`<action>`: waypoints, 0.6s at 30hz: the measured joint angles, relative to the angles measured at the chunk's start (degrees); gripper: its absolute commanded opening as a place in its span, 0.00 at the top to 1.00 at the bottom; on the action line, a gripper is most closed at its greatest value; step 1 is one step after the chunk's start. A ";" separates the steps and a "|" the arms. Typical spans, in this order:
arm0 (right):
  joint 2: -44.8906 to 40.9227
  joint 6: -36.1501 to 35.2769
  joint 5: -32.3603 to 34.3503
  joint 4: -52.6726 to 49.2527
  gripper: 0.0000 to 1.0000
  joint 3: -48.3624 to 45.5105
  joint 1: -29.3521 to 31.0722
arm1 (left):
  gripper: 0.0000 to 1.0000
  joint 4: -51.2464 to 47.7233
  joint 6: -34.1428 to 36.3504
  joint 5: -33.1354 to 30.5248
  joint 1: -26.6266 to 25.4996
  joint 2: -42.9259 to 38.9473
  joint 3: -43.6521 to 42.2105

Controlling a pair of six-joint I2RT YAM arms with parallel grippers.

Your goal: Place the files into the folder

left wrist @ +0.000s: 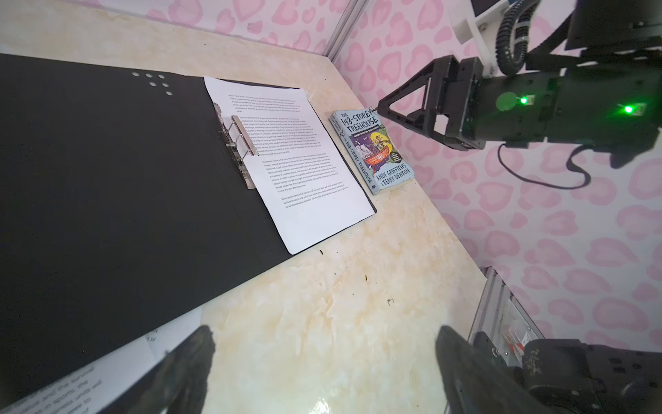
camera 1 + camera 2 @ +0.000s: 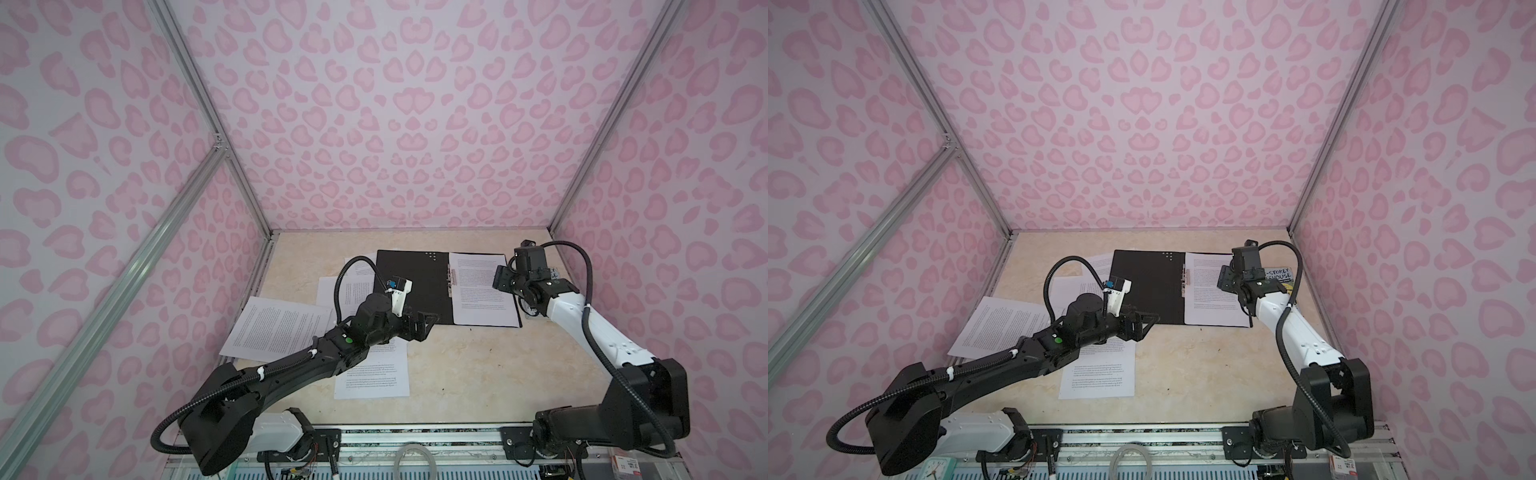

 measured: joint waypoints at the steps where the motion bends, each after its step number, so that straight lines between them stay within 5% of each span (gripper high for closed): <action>1: -1.16 0.00 -0.44 0.48 0.22 -0.94 0.90 | 0.02 -0.61 0.00 -0.61 0.09 -1.07 0.00; 11: -2.40 -0.44 -12.20 6.80 0.27 -9.53 12.81 | 0.03 -15.65 -3.85 -12.87 2.34 -19.67 -2.21; 18: 2.34 1.20 -17.92 15.67 0.29 -13.03 22.58 | 0.03 -36.48 -13.09 -13.79 14.38 -33.44 -12.46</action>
